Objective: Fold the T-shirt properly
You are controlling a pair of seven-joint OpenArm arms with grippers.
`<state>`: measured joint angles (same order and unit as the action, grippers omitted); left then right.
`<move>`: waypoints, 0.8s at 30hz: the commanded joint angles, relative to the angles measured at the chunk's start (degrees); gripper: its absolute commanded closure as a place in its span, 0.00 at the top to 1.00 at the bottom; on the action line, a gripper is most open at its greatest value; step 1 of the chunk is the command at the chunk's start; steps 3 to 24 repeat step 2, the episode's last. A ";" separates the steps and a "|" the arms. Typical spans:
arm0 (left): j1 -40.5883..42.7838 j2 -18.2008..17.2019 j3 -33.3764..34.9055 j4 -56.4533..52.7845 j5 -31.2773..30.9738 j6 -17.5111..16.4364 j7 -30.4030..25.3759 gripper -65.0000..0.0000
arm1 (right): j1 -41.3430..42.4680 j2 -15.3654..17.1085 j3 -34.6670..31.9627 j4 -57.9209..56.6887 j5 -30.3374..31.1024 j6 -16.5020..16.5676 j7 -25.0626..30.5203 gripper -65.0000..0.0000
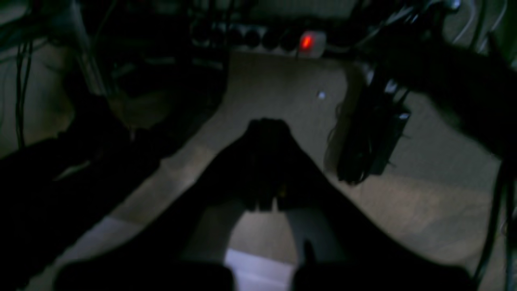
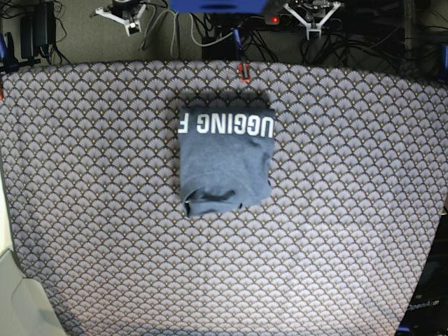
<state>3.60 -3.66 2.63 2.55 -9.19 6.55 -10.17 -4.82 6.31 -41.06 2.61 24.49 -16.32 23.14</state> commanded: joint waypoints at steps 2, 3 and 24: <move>0.23 -0.43 0.22 -0.04 0.09 0.35 -0.33 0.01 | 0.03 0.42 0.05 -0.02 0.78 -1.05 0.73 0.00; 0.23 -0.43 0.22 -0.04 0.09 0.35 -0.33 0.01 | 0.03 0.42 0.05 -0.02 0.78 -1.05 0.73 0.00; 0.23 -0.43 0.22 -0.04 0.09 0.35 -0.33 0.01 | 0.03 0.42 0.05 -0.02 0.78 -1.05 0.73 0.00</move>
